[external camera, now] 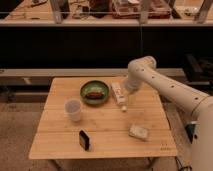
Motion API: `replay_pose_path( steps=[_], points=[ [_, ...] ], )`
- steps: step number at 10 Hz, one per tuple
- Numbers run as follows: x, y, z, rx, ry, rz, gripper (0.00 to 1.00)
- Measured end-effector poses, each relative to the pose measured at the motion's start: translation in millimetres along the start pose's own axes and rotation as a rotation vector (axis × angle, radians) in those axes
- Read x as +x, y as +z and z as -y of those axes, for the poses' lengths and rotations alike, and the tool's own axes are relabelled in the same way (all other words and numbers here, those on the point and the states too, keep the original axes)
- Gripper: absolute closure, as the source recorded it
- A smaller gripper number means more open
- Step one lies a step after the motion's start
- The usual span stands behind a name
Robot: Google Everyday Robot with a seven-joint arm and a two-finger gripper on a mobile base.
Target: Knock the eraser over
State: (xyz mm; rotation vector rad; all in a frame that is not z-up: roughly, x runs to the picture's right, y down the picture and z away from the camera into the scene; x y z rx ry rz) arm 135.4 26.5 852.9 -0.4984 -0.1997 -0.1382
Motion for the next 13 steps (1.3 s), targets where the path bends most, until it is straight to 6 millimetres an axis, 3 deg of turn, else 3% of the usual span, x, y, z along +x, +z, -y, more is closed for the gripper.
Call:
replay_pose_path(
  steps=[2, 4, 8, 9, 13],
  points=[
    [-1, 0, 0, 0.001, -0.002, 0.001, 0.20],
    [-18, 4, -6, 0.005, -0.030, 0.029, 0.31],
    [-130, 35, -63, -0.052, -0.213, 0.189, 0.69],
    [-144, 39, -76, -0.075, -0.243, 0.211, 0.73],
    [-145, 39, -78, -0.082, -0.243, 0.218, 0.73]
  ],
)
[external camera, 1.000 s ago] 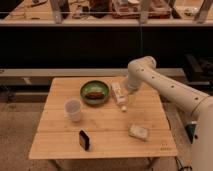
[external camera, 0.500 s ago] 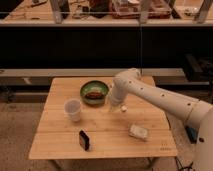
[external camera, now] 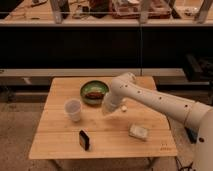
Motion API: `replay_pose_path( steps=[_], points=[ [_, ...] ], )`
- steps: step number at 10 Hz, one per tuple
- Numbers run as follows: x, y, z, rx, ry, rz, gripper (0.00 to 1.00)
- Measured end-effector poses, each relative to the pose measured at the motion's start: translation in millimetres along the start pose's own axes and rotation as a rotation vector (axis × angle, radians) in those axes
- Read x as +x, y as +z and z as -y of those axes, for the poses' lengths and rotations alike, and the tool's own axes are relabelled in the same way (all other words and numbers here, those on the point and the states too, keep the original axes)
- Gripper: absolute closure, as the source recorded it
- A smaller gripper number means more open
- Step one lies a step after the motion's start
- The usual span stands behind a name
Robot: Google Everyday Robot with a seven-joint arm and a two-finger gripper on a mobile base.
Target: Knock the eraser over
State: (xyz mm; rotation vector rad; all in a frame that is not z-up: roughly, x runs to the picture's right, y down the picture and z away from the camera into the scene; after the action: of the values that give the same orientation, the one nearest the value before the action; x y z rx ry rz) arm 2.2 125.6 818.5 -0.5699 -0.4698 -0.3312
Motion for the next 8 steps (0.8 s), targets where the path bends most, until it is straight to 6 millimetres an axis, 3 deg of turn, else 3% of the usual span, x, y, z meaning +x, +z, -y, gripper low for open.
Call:
replay_pose_path(
  steps=[1, 3, 4, 6, 8],
  points=[
    [-8, 3, -7, -0.013, -0.012, 0.013, 0.73],
    [-48, 12, -39, -0.056, -0.067, 0.059, 0.73],
    [-58, 13, -49, -0.062, -0.077, 0.065, 0.73],
    [-70, 9, -72, -0.058, -0.084, 0.021, 0.73],
    [-76, 4, -76, -0.051, -0.071, -0.004, 0.73]
  ],
)
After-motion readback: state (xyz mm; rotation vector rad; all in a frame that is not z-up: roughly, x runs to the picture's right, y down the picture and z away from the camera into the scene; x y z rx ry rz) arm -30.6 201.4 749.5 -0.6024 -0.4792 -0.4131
